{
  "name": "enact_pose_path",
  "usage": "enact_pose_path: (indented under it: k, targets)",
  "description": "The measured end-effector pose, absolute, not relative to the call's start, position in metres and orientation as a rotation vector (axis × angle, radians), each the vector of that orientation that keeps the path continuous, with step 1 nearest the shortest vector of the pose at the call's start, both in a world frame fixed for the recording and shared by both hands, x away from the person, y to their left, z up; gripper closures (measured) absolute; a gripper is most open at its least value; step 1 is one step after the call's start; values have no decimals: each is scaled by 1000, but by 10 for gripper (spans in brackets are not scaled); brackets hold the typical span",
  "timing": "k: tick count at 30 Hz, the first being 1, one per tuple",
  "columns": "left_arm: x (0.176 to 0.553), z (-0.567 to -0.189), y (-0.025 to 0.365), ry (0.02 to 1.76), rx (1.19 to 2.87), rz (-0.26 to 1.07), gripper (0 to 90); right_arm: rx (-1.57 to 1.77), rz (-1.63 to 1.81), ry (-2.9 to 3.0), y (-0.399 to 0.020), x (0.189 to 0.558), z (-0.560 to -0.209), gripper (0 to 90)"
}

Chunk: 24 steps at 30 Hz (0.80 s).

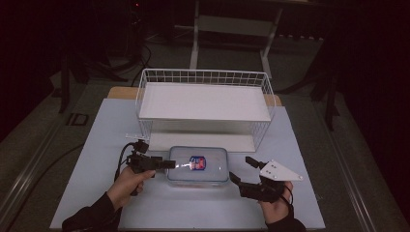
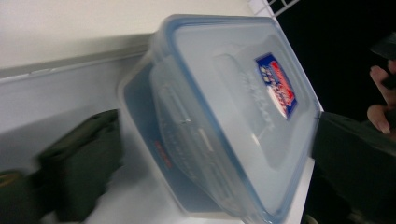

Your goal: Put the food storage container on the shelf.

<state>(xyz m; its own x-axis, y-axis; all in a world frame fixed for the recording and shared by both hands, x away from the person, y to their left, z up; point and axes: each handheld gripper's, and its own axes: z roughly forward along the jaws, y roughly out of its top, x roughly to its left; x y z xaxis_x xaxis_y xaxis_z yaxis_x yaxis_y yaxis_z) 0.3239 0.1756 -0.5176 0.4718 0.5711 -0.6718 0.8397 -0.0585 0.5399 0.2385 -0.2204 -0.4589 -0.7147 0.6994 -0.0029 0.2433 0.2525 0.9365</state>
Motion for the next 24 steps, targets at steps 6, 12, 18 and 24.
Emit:
enact_pose_path:
  k: [6,12,18,24]
  targets:
    - [331,-525,178,1251,1716,-437,194,855,1457,2106,-219,239,-460,134]
    - [334,-532,179,1283,1671,-519,342,901,1449,2137,-220,243,-462,117]
    - [332,-529,180,1252,1681,-503,444,1030,1434,2169,-216,250,-467,106]
    - [328,-531,181,1210,1658,-500,478,1122,1447,2221,-215,257,-472,106]
